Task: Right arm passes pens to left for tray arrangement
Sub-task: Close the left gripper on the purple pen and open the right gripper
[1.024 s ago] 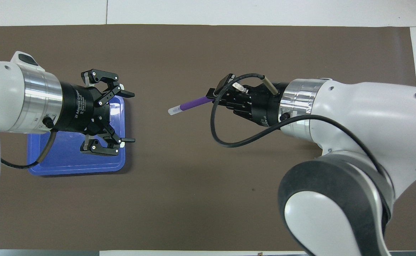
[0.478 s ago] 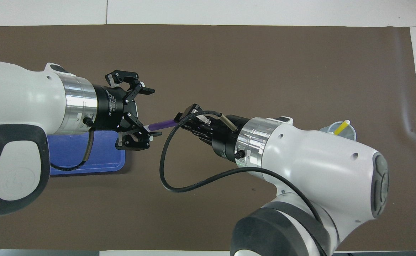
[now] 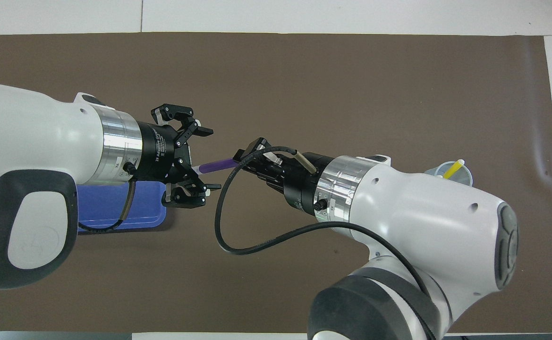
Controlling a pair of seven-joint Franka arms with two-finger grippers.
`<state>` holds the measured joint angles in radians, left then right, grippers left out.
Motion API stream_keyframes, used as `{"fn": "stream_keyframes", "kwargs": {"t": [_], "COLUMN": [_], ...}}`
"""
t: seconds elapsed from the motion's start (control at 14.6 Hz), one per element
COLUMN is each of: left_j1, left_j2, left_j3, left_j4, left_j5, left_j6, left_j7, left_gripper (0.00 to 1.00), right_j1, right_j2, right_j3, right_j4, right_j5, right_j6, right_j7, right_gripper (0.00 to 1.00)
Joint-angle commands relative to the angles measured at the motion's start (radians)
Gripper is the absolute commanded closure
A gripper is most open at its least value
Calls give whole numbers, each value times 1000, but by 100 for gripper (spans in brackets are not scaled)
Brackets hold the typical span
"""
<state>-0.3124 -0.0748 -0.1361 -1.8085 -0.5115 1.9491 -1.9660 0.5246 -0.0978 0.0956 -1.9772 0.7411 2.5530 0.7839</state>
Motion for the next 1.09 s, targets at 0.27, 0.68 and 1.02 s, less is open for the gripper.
{"fn": "stream_keyframes", "kwargs": {"t": [0.27, 0.68, 1.02], "left_j1": [-22, -13, -13], "left_j2": [-23, -25, -25], "left_j3": [12, 21, 21], "left_j4": [-17, 0, 0], "left_j5": [-13, -13, -9], "left_j6": [-44, -85, -84], "left_j7": [-14, -7, -1], "left_gripper": [37, 42, 90], "right_j1": [-5, -5, -6], "right_j2": [-25, -25, -25], "right_j3": [3, 3, 3], "right_j4": [-26, -26, -26], "right_j5": [26, 26, 26], "right_j6": [9, 9, 7], "right_j7": [-11, -12, -22], "right_gripper": [100, 100, 100]}}
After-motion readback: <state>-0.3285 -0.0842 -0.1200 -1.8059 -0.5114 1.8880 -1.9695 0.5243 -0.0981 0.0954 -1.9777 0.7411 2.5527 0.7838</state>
